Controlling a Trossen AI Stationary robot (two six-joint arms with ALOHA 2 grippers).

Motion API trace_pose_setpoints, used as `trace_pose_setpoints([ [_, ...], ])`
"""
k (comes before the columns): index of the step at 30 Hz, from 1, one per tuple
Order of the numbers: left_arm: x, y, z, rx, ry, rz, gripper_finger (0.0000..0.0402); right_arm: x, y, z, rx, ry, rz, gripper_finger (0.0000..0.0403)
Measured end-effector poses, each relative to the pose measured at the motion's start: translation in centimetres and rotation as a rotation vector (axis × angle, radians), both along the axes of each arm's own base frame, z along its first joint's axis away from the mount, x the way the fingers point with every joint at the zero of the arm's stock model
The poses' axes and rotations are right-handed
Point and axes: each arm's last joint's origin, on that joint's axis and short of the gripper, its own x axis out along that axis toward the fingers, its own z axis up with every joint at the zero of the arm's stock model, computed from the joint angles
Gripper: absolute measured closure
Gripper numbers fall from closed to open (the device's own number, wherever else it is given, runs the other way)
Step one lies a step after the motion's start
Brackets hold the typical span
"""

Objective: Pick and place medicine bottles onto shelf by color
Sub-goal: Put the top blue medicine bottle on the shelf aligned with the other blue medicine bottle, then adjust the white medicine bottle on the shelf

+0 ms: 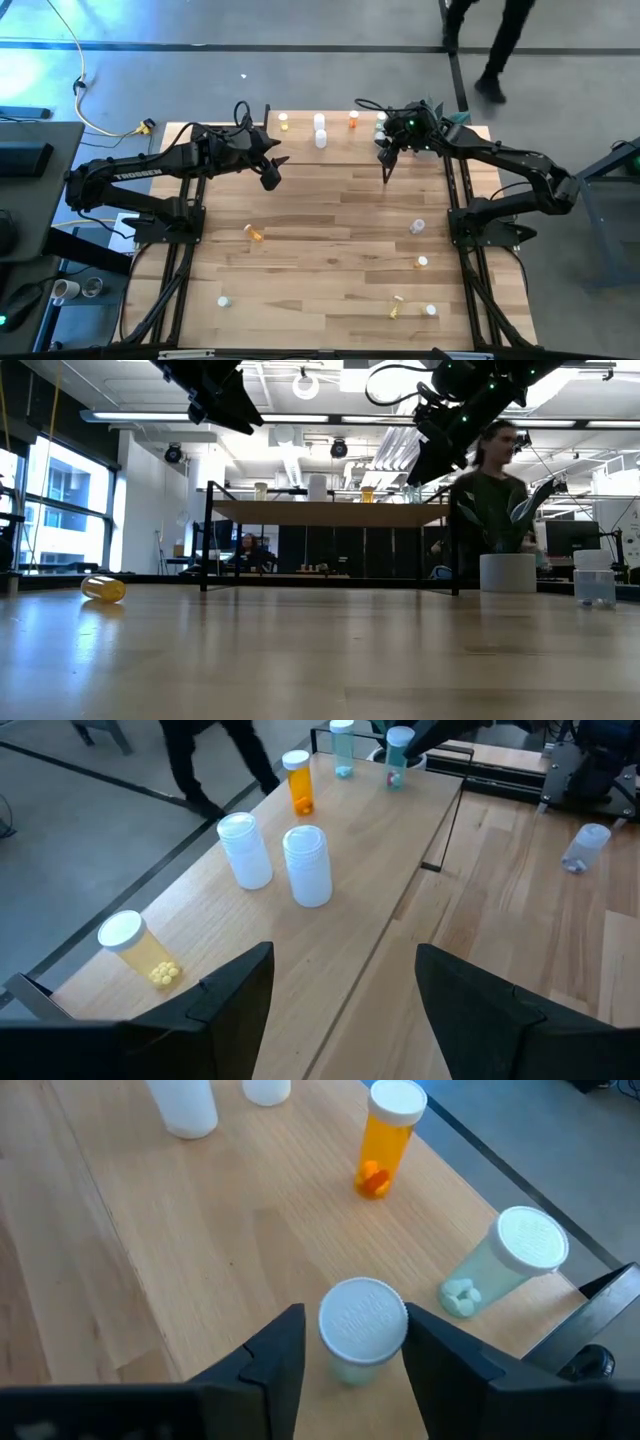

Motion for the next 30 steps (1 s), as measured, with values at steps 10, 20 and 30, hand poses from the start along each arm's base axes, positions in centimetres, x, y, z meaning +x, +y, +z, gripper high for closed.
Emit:
trace_pose_setpoints([
  [10, 0.0, 0.0, 0.0, 0.0, 0.0, 0.0, 0.0167, -0.1, 0.0, 0.2, -0.01, -0.009, 0.002, 0.024],
  [20, 0.0, 0.0, 0.0, 0.0, 0.0, 0.0, 0.0167, -0.4, 0.2, 0.7, -0.037, -0.01, -0.002, 0.024],
  [30, 0.0, 0.0, 0.0, -0.013, -0.009, 0.009, 0.0167, -0.9, 0.6, 1.5, -0.061, -0.044, -0.003, 0.024],
])
